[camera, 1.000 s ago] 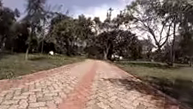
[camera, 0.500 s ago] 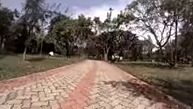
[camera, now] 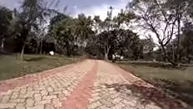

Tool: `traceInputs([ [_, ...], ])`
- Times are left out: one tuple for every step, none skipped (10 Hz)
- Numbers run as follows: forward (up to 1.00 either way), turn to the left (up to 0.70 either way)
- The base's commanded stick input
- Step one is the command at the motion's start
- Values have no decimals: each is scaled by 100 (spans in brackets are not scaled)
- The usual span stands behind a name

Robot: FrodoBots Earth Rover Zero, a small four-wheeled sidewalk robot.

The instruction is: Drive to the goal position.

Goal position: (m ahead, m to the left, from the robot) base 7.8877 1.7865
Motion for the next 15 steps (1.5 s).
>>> traceInputs([
  [70, -13],
  [70, -28],
  [70, 0],
  [70, 0],
  [70, 0],
  [70, 0],
  [70, 0],
  [70, 0],
  [70, 0],
  [70, 0],
  [70, 0],
  [70, 0],
  [70, 0],
  [70, 0],
  [70, 0],
])
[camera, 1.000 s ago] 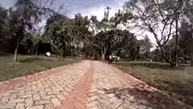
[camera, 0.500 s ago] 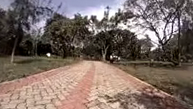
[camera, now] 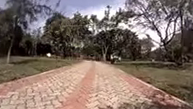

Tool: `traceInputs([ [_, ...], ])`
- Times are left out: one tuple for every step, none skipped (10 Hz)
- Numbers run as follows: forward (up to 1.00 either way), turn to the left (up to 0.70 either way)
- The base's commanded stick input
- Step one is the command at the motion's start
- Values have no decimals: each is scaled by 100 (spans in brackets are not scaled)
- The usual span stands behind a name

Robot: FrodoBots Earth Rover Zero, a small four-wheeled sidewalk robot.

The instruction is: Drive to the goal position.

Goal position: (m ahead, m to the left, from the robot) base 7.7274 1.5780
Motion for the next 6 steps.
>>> traceInputs([
  [70, 0],
  [70, 0],
  [70, 0],
  [70, 0],
  [70, 0],
  [70, 0],
])
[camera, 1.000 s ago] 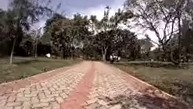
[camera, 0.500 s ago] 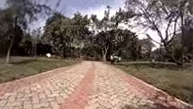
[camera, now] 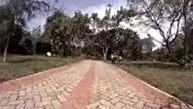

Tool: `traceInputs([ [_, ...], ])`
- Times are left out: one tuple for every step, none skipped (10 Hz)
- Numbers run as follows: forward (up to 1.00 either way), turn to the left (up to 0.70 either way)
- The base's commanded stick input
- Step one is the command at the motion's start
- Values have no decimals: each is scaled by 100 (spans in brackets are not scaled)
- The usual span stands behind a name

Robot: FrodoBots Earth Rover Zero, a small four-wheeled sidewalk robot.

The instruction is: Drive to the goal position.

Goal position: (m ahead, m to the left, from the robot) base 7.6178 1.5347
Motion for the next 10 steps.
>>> traceInputs([
  [70, 0],
  [70, 0],
  [70, 0],
  [70, 0],
  [70, 0],
  [70, 0],
  [70, 0],
  [70, 0],
  [70, 0],
  [70, 0],
])
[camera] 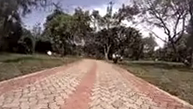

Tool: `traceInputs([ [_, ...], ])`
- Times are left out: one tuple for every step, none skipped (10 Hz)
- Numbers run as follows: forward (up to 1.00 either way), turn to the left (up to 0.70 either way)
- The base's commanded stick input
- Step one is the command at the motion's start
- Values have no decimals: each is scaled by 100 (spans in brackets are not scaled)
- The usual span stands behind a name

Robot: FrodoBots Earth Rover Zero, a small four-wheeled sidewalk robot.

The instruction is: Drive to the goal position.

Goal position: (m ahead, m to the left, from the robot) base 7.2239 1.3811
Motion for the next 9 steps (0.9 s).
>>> traceInputs([
  [70, 0],
  [70, 0],
  [70, 0],
  [70, 0],
  [70, 0],
  [70, 0],
  [70, 0],
  [70, 0],
  [70, 0],
])
